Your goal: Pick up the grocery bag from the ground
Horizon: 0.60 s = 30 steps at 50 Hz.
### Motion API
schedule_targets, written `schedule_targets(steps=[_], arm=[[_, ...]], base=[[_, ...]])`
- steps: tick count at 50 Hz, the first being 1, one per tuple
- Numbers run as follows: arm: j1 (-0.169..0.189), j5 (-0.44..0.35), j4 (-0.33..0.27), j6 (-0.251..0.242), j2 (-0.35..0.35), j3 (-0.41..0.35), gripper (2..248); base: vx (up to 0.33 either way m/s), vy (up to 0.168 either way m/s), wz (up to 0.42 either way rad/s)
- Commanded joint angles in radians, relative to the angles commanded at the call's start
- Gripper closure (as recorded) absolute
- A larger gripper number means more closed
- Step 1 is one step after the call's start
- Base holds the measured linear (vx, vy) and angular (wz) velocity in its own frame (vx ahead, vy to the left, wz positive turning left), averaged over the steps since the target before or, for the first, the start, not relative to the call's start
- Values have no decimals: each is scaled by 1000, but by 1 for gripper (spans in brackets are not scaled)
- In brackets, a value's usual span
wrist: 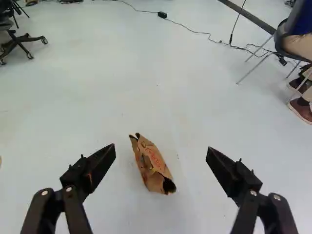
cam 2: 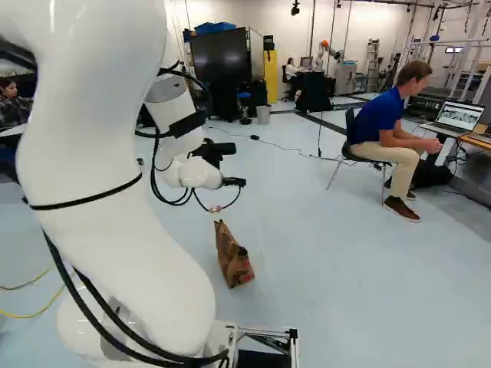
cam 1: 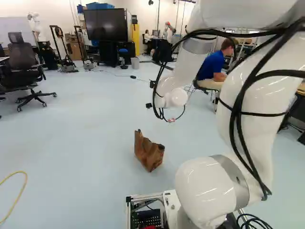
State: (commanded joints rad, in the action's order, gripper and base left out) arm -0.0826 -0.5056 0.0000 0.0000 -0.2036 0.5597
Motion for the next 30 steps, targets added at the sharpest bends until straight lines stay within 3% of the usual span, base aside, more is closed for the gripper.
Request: schedule_targets(steps=[30], arm=[[-55,73,0,0,-362,306,3]], base=[[0,0,0]])
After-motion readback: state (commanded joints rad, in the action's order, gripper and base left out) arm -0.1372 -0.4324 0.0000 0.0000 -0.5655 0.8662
